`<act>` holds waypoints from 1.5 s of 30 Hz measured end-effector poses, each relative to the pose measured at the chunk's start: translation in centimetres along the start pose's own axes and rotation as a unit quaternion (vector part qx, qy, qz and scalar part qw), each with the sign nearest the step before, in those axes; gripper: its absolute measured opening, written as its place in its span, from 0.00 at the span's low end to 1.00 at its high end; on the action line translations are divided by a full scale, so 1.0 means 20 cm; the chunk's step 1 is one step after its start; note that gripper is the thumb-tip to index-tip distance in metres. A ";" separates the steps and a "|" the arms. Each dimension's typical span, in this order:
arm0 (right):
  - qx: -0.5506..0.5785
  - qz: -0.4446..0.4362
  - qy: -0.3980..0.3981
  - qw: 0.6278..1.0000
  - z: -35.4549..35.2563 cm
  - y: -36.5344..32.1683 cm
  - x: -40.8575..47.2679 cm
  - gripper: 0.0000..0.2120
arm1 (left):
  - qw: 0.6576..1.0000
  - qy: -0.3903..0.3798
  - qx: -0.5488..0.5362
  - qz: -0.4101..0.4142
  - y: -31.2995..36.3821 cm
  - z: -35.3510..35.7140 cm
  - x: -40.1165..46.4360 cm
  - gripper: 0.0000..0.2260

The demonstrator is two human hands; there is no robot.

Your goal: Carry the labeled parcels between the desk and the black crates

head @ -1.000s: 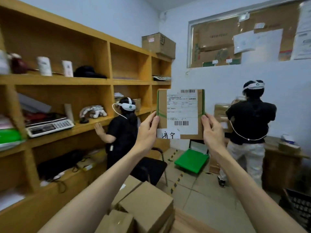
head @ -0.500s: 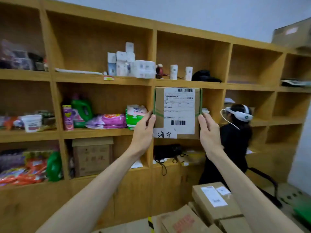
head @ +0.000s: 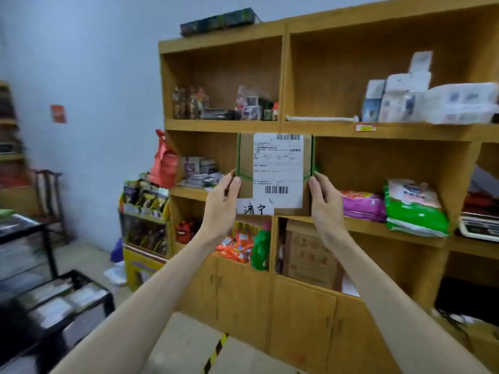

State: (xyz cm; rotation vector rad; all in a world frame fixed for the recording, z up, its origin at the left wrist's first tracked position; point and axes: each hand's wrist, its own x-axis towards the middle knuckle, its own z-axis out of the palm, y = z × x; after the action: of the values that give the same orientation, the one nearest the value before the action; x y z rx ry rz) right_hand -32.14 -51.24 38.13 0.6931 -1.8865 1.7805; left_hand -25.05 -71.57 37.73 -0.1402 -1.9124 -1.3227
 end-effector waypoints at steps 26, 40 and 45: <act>0.304 0.006 -0.371 0.878 2.34 0.25 0.31 0.12 | 0.905 0.343 0.235 -0.093 -0.67 -1.47 0.23 0.14; 0.316 0.014 -0.426 0.847 3.00 0.56 0.49 0.17 | 0.875 0.393 0.250 -0.132 -1.17 -1.74 0.49 0.13; 0.315 0.027 -0.431 0.845 3.30 0.61 0.53 0.17 | 0.873 0.401 0.242 -0.133 -1.37 -1.94 0.61 0.12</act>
State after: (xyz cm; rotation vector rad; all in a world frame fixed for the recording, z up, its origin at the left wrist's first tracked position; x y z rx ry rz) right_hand -47.04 -117.10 31.25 1.9670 -1.7341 2.3856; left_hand -26.11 -120.10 30.97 0.8310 -1.4746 -0.8096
